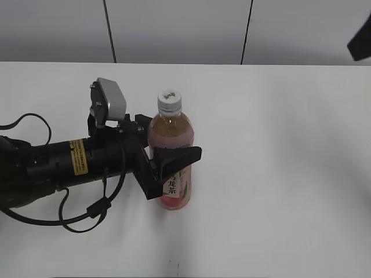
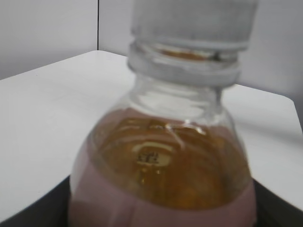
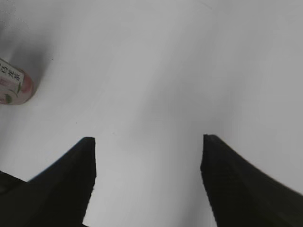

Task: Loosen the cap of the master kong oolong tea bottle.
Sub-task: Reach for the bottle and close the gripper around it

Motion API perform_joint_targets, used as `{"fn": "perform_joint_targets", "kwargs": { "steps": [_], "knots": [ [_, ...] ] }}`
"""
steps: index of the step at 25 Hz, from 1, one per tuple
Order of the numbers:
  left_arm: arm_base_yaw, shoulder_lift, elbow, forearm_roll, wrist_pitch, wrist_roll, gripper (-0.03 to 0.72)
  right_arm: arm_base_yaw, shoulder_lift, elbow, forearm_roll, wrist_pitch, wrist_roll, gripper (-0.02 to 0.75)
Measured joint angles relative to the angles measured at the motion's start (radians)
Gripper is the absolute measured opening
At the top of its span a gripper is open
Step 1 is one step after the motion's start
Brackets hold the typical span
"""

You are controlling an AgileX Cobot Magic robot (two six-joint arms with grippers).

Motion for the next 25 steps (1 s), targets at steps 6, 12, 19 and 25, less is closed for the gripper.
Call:
{"fn": "perform_joint_targets", "kwargs": {
  "steps": [6, 12, 19, 25],
  "knots": [
    [0.000, 0.000, 0.000, 0.000, -0.001, 0.000, 0.439, 0.089, 0.230, -0.262, 0.000, 0.120, -0.001, 0.524],
    [0.000, 0.000, 0.000, -0.001, -0.001, 0.000, 0.439, 0.205, 0.423, -0.490, 0.000, 0.136, 0.038, 0.524],
    [0.000, 0.000, 0.000, -0.001, -0.001, 0.000, 0.439, 0.326, 0.562, -0.612, 0.003, 0.141, 0.173, 0.524],
    [-0.001, 0.000, 0.000, -0.002, -0.001, 0.000, 0.439, 0.418, 0.599, -0.620, 0.013, 0.146, 0.248, 0.524]
  ]
}}
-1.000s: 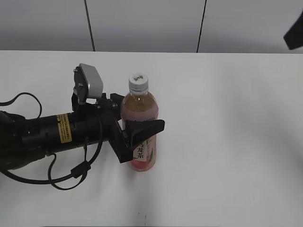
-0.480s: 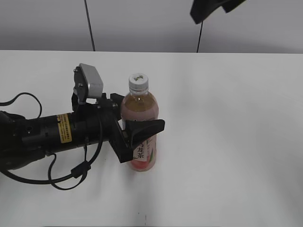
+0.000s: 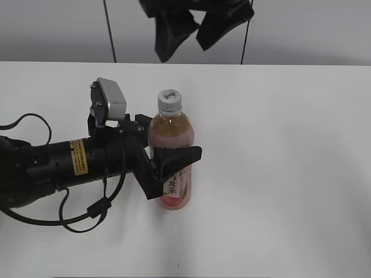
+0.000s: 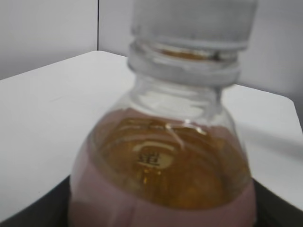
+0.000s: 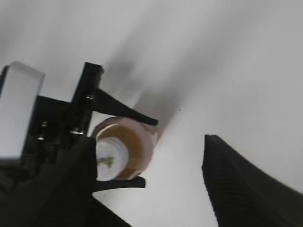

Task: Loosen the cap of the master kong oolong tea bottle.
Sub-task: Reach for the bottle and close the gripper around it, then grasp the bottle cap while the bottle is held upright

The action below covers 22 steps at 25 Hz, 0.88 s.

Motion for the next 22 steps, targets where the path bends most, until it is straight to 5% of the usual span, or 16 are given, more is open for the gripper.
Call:
{"fn": "perform_joint_targets", "kwargs": {
  "steps": [10, 22],
  "knots": [
    [0.000, 0.000, 0.000, -0.003, 0.000, 0.000, 0.439, 0.128, 0.000, 0.030, 0.037, 0.001, 0.126, 0.507],
    [0.000, 0.000, 0.000, -0.003, 0.000, 0.000, 0.439, 0.129, 0.024, 0.084, -0.033, 0.004, 0.193, 0.480]
  ]
}}
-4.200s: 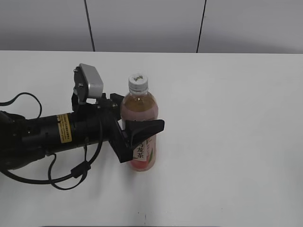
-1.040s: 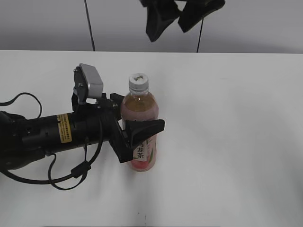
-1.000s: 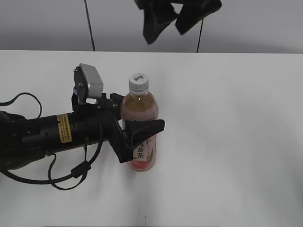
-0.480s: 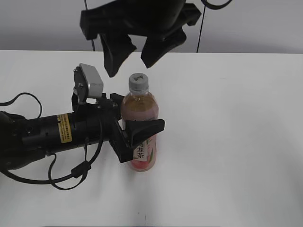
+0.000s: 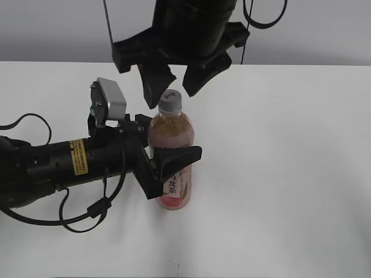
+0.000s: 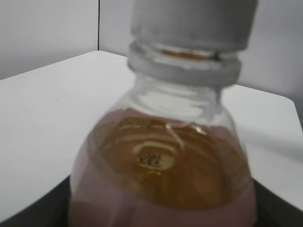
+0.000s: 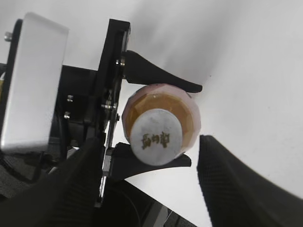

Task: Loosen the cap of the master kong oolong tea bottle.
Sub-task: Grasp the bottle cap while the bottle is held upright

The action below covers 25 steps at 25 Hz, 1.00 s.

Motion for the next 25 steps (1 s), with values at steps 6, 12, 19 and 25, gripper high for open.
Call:
{"fn": "perform_joint_targets", "kwargs": {
  "steps": [6, 12, 19, 25],
  "knots": [
    [0.000, 0.000, 0.000, 0.000, 0.000, 0.000, 0.439, 0.000, 0.034, 0.000, 0.002, 0.001, -0.008, 0.426],
    [0.000, 0.000, 0.000, 0.001, 0.000, 0.000, 0.439, 0.000, 0.034, 0.000, -0.007, 0.002, -0.015, 0.276],
    [0.000, 0.000, 0.000, 0.001, 0.000, 0.000, 0.439, -0.001, 0.034, 0.000, -0.004, 0.003, -0.122, 0.273],
    [0.000, 0.000, 0.000, 0.003, 0.000, 0.000, 0.439, -0.003, 0.034, 0.000, -0.003, 0.003, -0.411, 0.273]
  ]
}}
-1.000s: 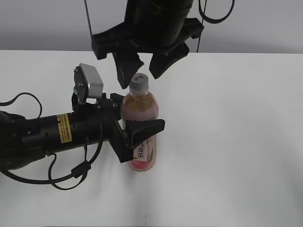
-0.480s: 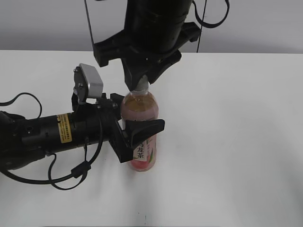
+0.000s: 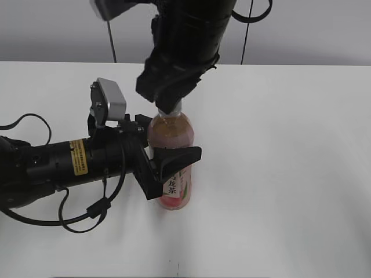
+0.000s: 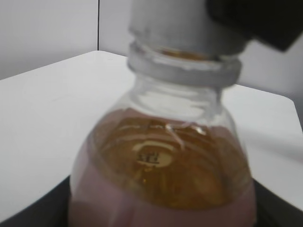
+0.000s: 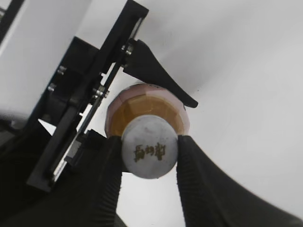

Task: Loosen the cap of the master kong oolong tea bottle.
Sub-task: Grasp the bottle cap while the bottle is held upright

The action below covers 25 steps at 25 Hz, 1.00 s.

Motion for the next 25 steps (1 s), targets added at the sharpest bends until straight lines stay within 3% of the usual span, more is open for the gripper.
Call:
{"fn": "perform_joint_targets", "kwargs": {
  "steps": [12, 25],
  "knots": [
    [0.000, 0.000, 0.000, 0.002, 0.000, 0.003, 0.438, -0.002, 0.000, 0.000, -0.002, -0.001, -0.779, 0.272],
    [0.000, 0.000, 0.000, 0.003, 0.000, 0.003, 0.438, -0.002, 0.000, 0.000, -0.009, -0.008, -1.270, 0.272]
  ]
}}
